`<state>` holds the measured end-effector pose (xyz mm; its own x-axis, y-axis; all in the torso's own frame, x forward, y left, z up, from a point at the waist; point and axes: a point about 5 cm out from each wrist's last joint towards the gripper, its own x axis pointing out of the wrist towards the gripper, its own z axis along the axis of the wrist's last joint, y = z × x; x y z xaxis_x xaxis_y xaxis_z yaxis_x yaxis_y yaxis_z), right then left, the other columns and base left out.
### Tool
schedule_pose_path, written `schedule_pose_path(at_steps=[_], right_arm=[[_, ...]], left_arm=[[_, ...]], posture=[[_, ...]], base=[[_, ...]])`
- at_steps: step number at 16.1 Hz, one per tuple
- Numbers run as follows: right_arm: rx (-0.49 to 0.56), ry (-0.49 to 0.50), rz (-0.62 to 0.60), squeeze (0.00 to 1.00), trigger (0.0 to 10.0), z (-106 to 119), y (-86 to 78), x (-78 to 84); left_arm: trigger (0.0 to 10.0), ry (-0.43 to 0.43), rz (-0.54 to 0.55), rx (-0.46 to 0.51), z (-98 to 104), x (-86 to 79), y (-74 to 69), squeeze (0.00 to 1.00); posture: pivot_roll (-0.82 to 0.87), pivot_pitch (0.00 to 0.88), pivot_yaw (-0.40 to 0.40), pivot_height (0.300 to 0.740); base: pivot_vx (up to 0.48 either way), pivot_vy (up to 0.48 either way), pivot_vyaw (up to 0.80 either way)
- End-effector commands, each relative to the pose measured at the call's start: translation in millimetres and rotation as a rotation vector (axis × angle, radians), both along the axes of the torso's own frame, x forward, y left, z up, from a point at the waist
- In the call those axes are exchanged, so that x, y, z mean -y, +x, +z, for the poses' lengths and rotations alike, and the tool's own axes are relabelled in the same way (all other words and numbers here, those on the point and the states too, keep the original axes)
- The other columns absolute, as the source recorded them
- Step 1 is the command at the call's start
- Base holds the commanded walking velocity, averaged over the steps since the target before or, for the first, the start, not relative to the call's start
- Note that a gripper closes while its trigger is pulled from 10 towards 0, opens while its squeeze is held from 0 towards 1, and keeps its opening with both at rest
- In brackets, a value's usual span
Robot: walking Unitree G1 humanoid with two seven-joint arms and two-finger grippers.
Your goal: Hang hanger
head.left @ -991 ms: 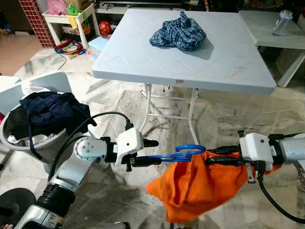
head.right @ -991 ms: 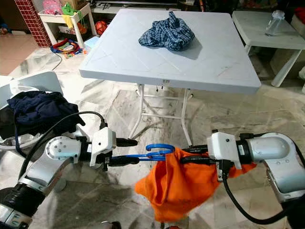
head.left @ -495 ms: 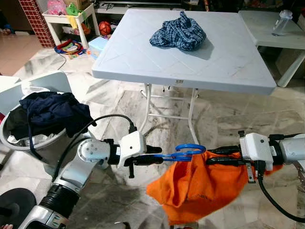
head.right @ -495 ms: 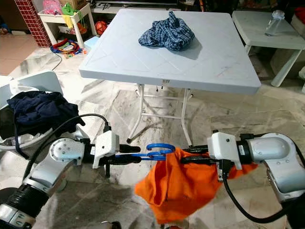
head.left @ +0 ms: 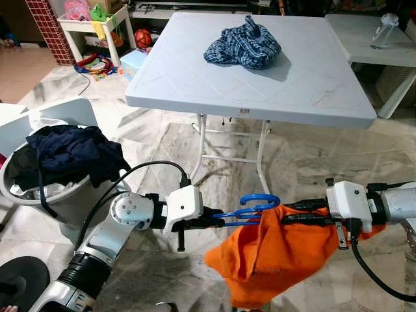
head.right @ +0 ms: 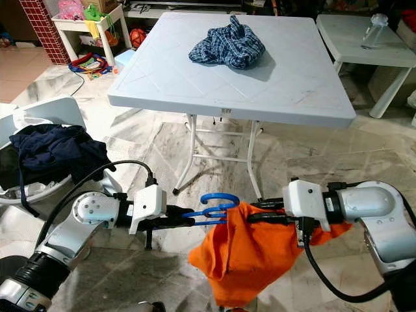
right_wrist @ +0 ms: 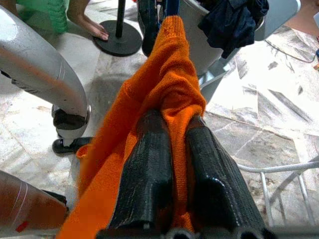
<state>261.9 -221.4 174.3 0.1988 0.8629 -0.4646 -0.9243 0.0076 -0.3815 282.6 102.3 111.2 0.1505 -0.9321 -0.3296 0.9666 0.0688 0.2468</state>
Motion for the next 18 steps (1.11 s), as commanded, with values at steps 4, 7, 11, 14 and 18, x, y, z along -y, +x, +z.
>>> schedule_pose_path(at_steps=[4,7,11,14,18], right_arm=[[0.039,0.017,0.019,0.0,10.0,6,4.8,-7.7],[-0.047,0.04,-0.035,1.0,10.0,3,10.6,-8.3],[0.056,0.04,-0.096,1.0,10.0,-1,28.9,-18.9],[0.092,0.049,-0.102,1.0,10.0,-2,34.8,-25.9],[0.235,0.095,-0.181,1.0,10.0,10,52.1,-27.8]], left_arm=[[0.0,-0.003,0.034,0.005,-3,-1.2,1.7,0.0],[0.0,-0.024,0.063,0.002,-6,-3.2,0.3,0.0],[0.0,-0.136,0.176,-0.022,-9,-1.2,-3.9,0.0],[0.0,-0.213,0.264,-0.017,-9,-0.2,-4.0,0.0],[0.0,-0.289,0.39,-0.012,-10,2.9,-1.7,0.0]], posture=[[-0.04,0.098,0.005,0.74],[-0.03,0.097,-0.003,0.74],[-0.03,0.094,-0.016,0.74],[-0.02,0.096,-0.022,0.74],[-0.02,0.096,-0.023,0.74]], base=[[0.0,0.0,0.0],[0.0,0.0,0.0],[0.0,0.0,0.0],[0.0,0.0,0.0],[0.0,0.0,0.0]])
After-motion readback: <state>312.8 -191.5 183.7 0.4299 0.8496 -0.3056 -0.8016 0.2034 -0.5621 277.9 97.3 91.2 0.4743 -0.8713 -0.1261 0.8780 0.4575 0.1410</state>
